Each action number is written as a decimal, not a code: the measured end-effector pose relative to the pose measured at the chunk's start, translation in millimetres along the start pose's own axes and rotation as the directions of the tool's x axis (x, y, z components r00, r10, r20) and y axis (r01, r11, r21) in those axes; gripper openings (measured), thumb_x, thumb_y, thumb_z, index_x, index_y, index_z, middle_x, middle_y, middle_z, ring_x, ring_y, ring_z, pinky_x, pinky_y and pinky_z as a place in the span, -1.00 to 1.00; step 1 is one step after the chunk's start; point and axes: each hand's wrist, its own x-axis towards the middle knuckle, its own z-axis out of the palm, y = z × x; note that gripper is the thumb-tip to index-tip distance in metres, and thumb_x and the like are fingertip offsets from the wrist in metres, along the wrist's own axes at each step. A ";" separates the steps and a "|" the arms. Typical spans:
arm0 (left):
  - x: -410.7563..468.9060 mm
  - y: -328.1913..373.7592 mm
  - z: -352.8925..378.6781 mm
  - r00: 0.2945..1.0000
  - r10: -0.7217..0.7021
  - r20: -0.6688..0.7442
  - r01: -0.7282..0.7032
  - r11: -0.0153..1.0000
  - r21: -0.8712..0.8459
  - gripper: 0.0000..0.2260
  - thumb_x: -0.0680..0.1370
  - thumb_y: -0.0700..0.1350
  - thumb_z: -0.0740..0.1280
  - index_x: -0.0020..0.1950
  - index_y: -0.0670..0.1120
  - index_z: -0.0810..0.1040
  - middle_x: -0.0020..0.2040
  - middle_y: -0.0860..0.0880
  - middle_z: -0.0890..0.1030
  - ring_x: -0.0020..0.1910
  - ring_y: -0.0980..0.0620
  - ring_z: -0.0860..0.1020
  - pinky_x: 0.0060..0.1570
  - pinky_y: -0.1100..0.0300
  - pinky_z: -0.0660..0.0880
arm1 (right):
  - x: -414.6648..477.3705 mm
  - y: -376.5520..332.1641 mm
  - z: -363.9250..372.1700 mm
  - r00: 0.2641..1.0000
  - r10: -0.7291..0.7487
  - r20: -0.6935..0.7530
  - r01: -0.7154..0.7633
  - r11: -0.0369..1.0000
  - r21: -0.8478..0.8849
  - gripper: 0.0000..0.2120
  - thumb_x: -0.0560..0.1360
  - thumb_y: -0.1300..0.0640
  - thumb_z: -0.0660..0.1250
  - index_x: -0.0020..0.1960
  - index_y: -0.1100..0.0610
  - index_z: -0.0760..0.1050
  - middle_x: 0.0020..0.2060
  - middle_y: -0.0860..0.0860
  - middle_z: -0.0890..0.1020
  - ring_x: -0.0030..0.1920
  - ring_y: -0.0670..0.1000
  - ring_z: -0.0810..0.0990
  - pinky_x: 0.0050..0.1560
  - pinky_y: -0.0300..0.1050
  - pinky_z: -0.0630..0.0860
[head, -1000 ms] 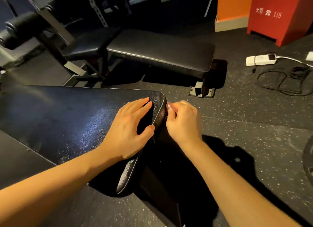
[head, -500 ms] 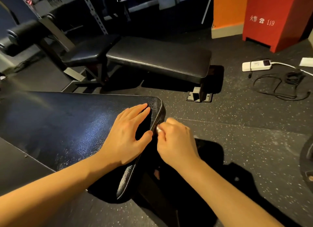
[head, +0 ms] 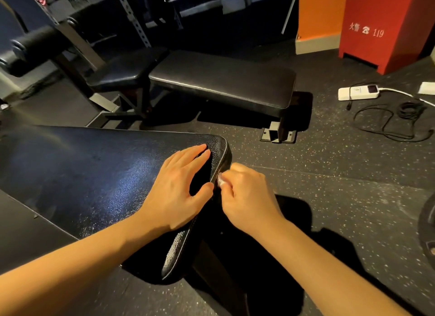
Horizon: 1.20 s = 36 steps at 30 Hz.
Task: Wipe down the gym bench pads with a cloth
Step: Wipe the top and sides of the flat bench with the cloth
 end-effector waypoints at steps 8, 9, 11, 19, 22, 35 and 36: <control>1.0 -1.0 -0.3 1.000 -0.005 0.002 0.004 1.000 0.007 -0.36 0.52 0.15 0.18 0.59 0.00 0.33 0.60 0.11 0.28 0.58 0.19 0.18 0.54 0.18 0.06 | 7.6 7.4 -3.6 0.997 -0.029 0.071 0.033 0.997 -0.067 -0.78 0.58 0.19 0.21 -0.24 0.11 0.46 -0.26 -0.09 0.38 -0.20 0.02 0.47 -0.23 -0.05 0.40; 1.1 -0.8 -0.2 1.000 -0.005 0.003 0.005 1.000 0.002 -0.37 0.52 0.14 0.18 0.59 0.00 0.33 0.60 0.12 0.28 0.58 0.19 0.18 0.54 0.19 0.06 | 4.1 5.4 -2.7 0.996 -0.038 0.077 0.041 0.998 -0.041 -0.78 0.57 0.19 0.20 -0.24 0.09 0.45 -0.26 -0.09 0.38 -0.20 0.01 0.47 -0.21 -0.06 0.41; 1.3 -1.7 0.1 1.000 -0.007 0.001 0.007 1.000 0.001 -0.37 0.52 0.14 0.19 0.59 0.01 0.33 0.60 0.13 0.27 0.58 0.20 0.17 0.53 0.20 0.05 | 16.8 14.3 1.1 0.998 0.052 -0.020 -0.052 0.998 -0.021 -0.77 0.57 0.19 0.21 -0.26 0.07 0.44 -0.26 -0.10 0.39 -0.20 0.03 0.48 -0.21 -0.05 0.40; 0.2 -4.5 -1.2 1.000 -0.022 0.015 0.022 1.000 -0.004 -0.39 0.54 0.15 0.21 0.61 0.07 0.30 0.61 0.19 0.23 0.59 0.22 0.12 0.54 0.15 0.07 | 46.5 43.0 2.7 0.797 0.580 -0.170 -0.414 0.729 0.546 -0.86 0.58 0.08 0.37 -0.08 0.12 0.64 -0.22 0.04 0.68 -0.17 0.04 0.67 -0.10 0.08 0.65; 0.7 -4.3 -1.6 1.000 -0.022 0.016 0.022 1.000 -0.006 -0.39 0.54 0.16 0.20 0.60 0.08 0.30 0.61 0.19 0.23 0.59 0.22 0.13 0.52 0.17 0.06 | 58.9 35.1 2.8 0.719 0.695 0.012 -0.456 0.459 0.763 -0.84 0.54 0.16 0.43 0.11 0.08 0.59 -0.03 0.02 0.66 -0.02 0.01 0.68 -0.02 0.04 0.69; 0.5 -8.7 -1.5 1.000 -0.007 0.024 0.008 0.997 -0.071 -0.41 0.54 0.05 0.05 0.59 0.01 0.35 0.60 0.11 0.28 0.58 0.14 0.19 0.57 0.01 0.15 | 1.6 -4.4 -34.0 0.811 0.433 0.392 -0.563 0.398 0.725 -0.83 0.51 0.44 0.29 0.04 0.33 0.61 -0.30 0.15 0.66 -0.44 0.04 0.61 -0.44 -0.14 0.60; 0.2 -8.1 -1.9 1.000 -0.005 0.025 0.006 0.997 -0.075 -0.41 0.54 0.04 0.05 0.59 0.01 0.35 0.60 0.11 0.29 0.58 0.14 0.20 0.57 0.03 0.14 | 3.5 -1.3 -40.7 0.795 0.464 0.391 -0.585 0.417 0.695 -0.85 0.49 0.43 0.29 -0.01 0.34 0.61 -0.37 0.14 0.62 -0.49 0.01 0.56 -0.47 -0.16 0.57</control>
